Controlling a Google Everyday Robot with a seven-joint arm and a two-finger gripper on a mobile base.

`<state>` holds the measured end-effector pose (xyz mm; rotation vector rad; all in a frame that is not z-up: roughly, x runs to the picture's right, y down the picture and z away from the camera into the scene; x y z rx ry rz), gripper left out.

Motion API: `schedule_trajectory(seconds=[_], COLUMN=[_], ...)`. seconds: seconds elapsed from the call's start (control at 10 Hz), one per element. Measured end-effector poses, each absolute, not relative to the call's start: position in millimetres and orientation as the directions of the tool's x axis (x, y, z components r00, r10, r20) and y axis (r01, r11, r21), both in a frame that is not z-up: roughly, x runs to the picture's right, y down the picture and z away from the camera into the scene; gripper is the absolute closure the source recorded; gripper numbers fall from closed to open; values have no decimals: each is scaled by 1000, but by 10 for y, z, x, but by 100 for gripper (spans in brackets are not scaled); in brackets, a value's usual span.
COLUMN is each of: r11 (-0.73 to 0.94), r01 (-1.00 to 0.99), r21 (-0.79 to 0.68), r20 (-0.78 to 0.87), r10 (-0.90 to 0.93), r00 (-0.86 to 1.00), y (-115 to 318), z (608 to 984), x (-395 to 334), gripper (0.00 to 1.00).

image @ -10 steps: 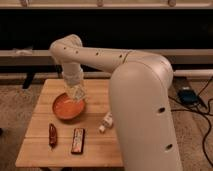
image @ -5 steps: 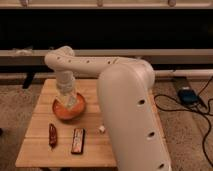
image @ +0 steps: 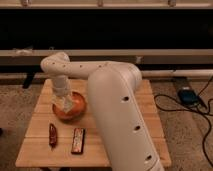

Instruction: Place the white sponge in the ceramic cup

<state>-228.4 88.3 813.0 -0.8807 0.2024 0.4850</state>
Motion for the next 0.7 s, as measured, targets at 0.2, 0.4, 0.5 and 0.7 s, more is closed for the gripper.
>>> schedule_trajectory(seconds=[0.2, 0.4, 0.5, 0.7], r11=[534, 506, 496, 495], r01=[-516, -581, -600, -598], r21=[-670, -637, -628, -630], r20=[-387, -421, -426, -420], r10=[342, 403, 427, 430], r00=[857, 813, 798, 799], y=[820, 642, 562, 569], z=[8196, 8266, 8258, 8264], x=[-2220, -1975, -1884, -1927], gripper=[22, 22, 22, 22])
